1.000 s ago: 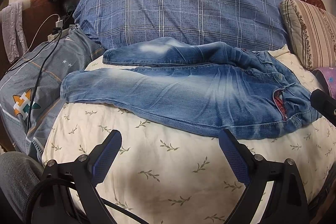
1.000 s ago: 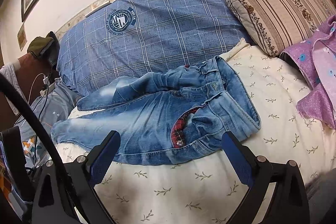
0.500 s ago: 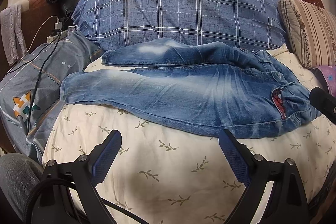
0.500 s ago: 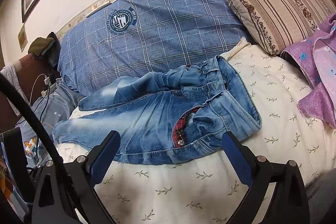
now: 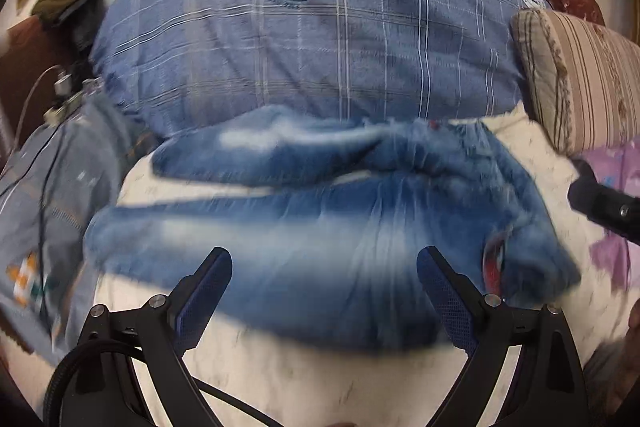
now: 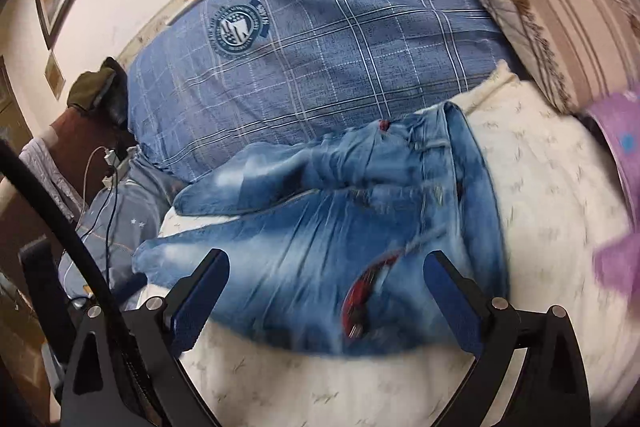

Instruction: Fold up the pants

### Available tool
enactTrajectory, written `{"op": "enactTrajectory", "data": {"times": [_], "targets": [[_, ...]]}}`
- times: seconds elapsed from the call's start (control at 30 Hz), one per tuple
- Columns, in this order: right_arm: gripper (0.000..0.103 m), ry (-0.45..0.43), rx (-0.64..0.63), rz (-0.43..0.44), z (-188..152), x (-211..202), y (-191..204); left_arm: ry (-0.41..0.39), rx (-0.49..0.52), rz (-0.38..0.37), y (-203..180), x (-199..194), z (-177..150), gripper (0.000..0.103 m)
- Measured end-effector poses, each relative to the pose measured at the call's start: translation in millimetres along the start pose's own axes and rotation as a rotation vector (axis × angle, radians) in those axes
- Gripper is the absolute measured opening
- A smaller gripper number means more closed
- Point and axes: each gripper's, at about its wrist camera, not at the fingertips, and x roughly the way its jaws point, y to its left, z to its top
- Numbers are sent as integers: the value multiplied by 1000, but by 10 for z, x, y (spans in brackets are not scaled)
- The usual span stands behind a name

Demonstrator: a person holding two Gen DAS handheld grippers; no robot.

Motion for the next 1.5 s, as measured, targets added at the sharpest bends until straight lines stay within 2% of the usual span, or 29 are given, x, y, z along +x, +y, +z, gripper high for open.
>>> {"op": "enactTrajectory", "data": {"times": [0.13,0.2,0.27,0.33,0.4,0.5,0.53,0.6,0.63,0.7,0.77,0.8,0.83,0.87,1.03,1.17,1.3,1.4,1.5], "targets": [[99,75,79,17,536,345,-359,55,47,-39,-70,467,482,95],[99,101,120,4,812,585,-592,126,36,-66,-44,827,608,95],[99,124,140,-49,1020,810,-796,195,-5,-88,40,1126,625,88],[99,160,171,-104,1227,1106,-1049,215,-78,-104,182,1340,614,87],[99,192,189,-162,1383,1413,-1266,231,-106,-115,264,1485,636,87],[98,261,178,-274,1564,1969,-1542,214,-98,-81,328,1586,700,88],[98,274,190,-287,1606,2146,-1623,199,-96,-74,303,1575,698,88],[81,309,208,-289,1636,2395,-1705,174,-77,-36,273,1571,711,88],[65,318,219,-302,1638,2482,-1713,160,-63,-17,241,1588,710,88],[61,327,168,-331,1622,2574,-1572,142,-47,6,216,1547,680,88],[30,326,104,-365,1589,2580,-1412,122,-52,8,216,1502,670,88],[23,322,72,-377,1582,2554,-1325,116,-52,5,203,1454,665,88],[8,301,32,-403,1583,2492,-1230,111,-50,8,192,1422,665,88],[8,276,4,-409,1589,2411,-1151,103,-50,11,193,1388,666,88],[5,158,-36,-275,1531,1771,-768,78,-53,0,160,1136,614,88],[5,95,-31,-172,1203,1212,-478,74,-57,-16,180,1076,604,88],[4,48,19,-92,623,787,-382,131,-119,-142,287,1103,627,88],[4,62,74,-87,380,803,-535,171,-182,-252,381,1123,678,88],[4,120,129,-57,253,884,-682,213,-250,-313,418,1167,821,88]]}}
